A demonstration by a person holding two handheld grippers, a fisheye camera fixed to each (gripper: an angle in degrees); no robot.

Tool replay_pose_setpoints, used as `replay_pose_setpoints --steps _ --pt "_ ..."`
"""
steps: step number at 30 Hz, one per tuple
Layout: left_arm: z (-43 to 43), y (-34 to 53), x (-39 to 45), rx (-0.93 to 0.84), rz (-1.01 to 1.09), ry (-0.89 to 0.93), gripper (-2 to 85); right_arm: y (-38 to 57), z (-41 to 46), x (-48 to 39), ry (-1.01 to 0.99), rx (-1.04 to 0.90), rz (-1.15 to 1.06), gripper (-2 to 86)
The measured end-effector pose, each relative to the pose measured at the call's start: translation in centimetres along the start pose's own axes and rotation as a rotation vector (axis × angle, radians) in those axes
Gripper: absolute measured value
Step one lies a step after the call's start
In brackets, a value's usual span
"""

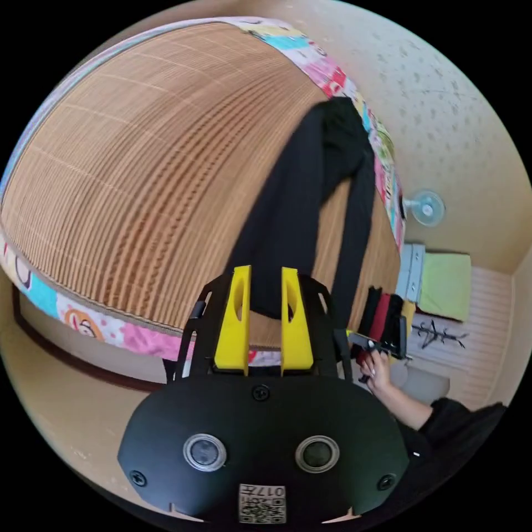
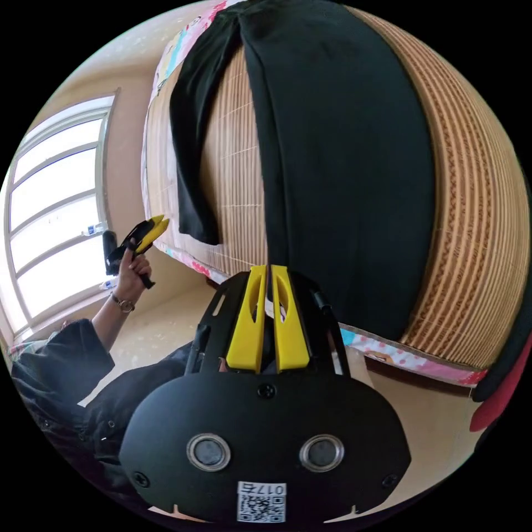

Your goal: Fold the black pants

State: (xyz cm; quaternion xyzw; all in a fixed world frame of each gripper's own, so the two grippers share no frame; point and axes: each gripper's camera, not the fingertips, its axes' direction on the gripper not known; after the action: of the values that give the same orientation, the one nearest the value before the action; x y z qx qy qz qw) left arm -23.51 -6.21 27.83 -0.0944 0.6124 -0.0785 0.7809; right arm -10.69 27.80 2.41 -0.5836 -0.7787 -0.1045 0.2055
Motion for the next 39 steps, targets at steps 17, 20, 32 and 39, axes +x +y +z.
replay_pose_setpoints --steps 17,20,32,39 --pt "-9.6 -5.4 -10.0 -0.066 0.124 -0.08 0.9 2.1 -1.3 -3.5 -0.151 -0.082 -0.052 2.2" --pt "-11.8 -7.2 -14.4 -0.053 0.087 -0.008 0.9 1.6 0.4 -5.0 -0.185 -0.086 -0.024 2.2" --pt "-10.6 -10.7 -20.6 -0.201 0.151 0.0 0.6 0.3 10.3 -11.0 -0.172 -0.259 0.033 2.3" --pt "-5.7 -3.7 -20.6 -0.475 0.366 -0.272 -0.8 7.3 8.7 -10.7 0.099 -0.394 -0.155 0.4"
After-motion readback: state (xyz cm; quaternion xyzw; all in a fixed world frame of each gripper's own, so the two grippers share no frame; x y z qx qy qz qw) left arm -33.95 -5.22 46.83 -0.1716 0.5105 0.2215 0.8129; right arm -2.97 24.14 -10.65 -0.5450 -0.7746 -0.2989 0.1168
